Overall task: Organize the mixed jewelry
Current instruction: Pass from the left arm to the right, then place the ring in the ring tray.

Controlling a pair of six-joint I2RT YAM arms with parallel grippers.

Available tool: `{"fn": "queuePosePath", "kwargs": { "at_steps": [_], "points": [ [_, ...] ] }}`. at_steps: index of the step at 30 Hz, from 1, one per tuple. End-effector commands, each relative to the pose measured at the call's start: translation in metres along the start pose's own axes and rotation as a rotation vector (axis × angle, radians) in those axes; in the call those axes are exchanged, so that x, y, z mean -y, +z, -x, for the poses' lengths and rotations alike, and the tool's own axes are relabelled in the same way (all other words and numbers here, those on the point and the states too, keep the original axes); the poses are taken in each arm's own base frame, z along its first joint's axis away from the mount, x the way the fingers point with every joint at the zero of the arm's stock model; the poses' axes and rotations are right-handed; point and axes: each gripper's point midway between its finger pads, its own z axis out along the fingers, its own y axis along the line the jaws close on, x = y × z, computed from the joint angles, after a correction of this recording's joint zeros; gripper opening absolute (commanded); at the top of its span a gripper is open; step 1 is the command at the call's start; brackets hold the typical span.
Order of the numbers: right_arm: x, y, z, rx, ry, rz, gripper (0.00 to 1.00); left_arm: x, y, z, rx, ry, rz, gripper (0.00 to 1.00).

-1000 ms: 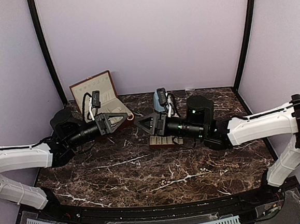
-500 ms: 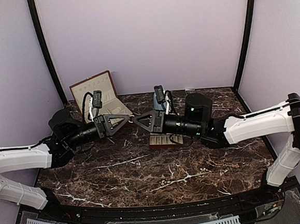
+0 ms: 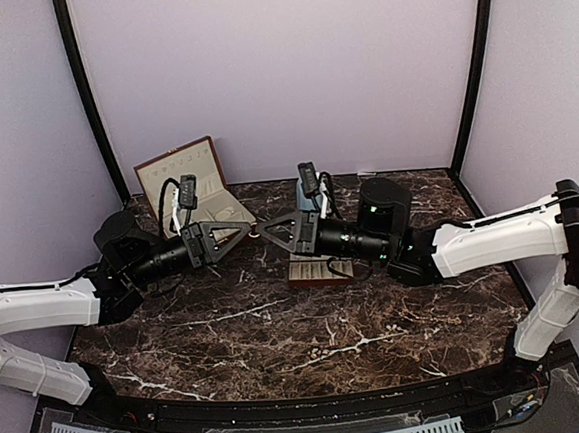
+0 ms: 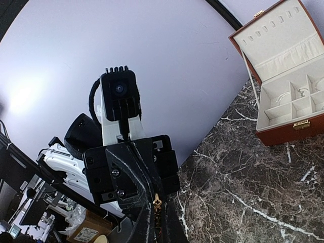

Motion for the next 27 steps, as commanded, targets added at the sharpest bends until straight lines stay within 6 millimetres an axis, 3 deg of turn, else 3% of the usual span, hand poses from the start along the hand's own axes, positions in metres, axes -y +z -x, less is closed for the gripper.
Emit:
{"fn": "queuePosePath", "kwargs": {
  "at_steps": [1, 6, 8, 9, 12, 13, 17, 19, 20, 21, 22, 23, 24, 27],
  "points": [
    [-0.017, 0.0, 0.021, 0.059, -0.012, 0.061, 0.0, 0.009, -0.002, 0.005, 0.022, 0.042, -0.021, 0.0],
    [-0.015, -0.002, 0.023, 0.065, -0.014, 0.031, 0.0, 0.004, -0.001, 0.004, 0.013, 0.048, 0.008, 0.0],
    [-0.009, -0.003, 0.025, 0.066, -0.019, -0.016, 0.0, 0.001, -0.001, 0.006, 0.014, 0.051, 0.036, 0.12],
    [-0.007, -0.004, 0.027, 0.065, -0.025, -0.045, 0.0, -0.005, -0.001, 0.004, 0.007, 0.042, 0.064, 0.26],
    [0.013, -0.011, 0.033, 0.067, -0.051, -0.183, 0.0, -0.012, -0.008, 0.012, 0.039, 0.068, 0.14, 0.47],
    [0.021, -0.015, 0.036, 0.066, -0.064, -0.234, 0.0, -0.018, -0.009, 0.008, 0.018, 0.068, 0.177, 0.56],
    [0.064, -0.036, 0.044, 0.04, -0.096, -0.469, 0.0, -0.03, -0.018, 0.016, -0.029, 0.162, 0.323, 0.74],
    [0.092, -0.05, 0.047, 0.011, -0.1, -0.596, 0.0, -0.033, -0.023, 0.029, -0.049, 0.209, 0.384, 0.79],
    [0.106, -0.057, 0.05, 0.003, -0.096, -0.652, 0.0, -0.043, -0.027, 0.024, -0.09, 0.215, 0.426, 0.8],
    [0.12, -0.064, 0.051, -0.01, -0.088, -0.702, 0.0, -0.048, -0.033, 0.036, -0.077, 0.22, 0.453, 0.81],
    [0.134, -0.07, 0.055, -0.015, -0.082, -0.745, 0.0, -0.054, -0.037, 0.032, -0.117, 0.212, 0.464, 0.81],
    [0.147, -0.076, 0.057, -0.024, -0.078, -0.786, 0.0, -0.062, -0.044, 0.045, -0.101, 0.207, 0.492, 0.81],
    [0.156, -0.08, 0.062, -0.026, -0.076, -0.819, 0.0, -0.067, -0.049, 0.041, -0.134, 0.196, 0.498, 0.82],
    [0.187, -0.092, 0.07, -0.045, -0.078, -0.925, 0.0, -0.088, -0.073, 0.068, -0.126, 0.217, 0.605, 0.83]
  ]
}}
